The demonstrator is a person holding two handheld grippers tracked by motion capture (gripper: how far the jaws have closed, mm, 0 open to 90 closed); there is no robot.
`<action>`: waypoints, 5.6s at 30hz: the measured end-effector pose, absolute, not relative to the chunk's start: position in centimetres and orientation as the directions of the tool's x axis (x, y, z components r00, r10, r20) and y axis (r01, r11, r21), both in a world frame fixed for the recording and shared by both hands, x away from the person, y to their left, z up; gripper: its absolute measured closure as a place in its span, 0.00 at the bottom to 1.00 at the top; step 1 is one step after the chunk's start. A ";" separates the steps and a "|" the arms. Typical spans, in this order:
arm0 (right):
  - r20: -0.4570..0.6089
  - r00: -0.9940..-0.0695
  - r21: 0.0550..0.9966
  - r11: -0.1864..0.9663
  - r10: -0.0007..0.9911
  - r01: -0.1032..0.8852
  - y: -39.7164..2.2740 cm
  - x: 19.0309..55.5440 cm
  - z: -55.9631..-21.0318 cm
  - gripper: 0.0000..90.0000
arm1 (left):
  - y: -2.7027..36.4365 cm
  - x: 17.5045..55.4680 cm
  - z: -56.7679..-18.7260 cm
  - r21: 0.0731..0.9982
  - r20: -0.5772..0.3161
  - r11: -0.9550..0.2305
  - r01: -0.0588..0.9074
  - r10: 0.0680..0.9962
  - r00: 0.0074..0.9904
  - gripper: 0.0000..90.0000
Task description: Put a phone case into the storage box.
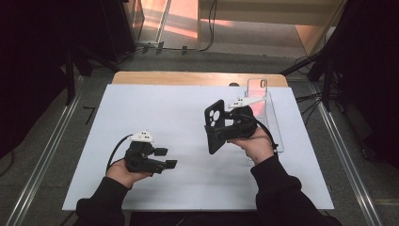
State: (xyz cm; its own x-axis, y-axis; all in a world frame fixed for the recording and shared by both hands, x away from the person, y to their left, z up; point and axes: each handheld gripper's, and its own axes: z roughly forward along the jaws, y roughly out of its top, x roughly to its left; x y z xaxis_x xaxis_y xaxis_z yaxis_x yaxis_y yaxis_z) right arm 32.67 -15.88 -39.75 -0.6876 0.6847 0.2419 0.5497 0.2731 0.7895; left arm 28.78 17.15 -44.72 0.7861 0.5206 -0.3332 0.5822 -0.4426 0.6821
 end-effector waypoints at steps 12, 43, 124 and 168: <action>0.247 -0.689 0.799 0.259 0.682 0.543 -18.3 32.9 -37.2 0.14 | 19.0 28.2 -45.0 0.678 -0.343 -0.414 0.607 0.552 0.760 0.35; 0.180 -0.406 0.846 0.070 0.896 0.529 -26.5 35.0 -34.8 0.14 | 20.8 27.5 -45.5 0.673 -0.356 -0.374 0.638 0.593 0.723 0.35; 0.095 -0.118 0.751 0.007 0.988 0.660 -26.7 45.7 -45.3 0.09 | 20.9 27.9 -45.9 0.668 -0.358 -0.370 0.645 0.600 0.715 0.35; 0.234 -0.471 0.733 0.164 0.851 0.660 -20.6 40.3 -41.3 0.00 | 21.0 28.2 -45.8 0.670 -0.362 -0.369 0.644 0.596 0.717 0.36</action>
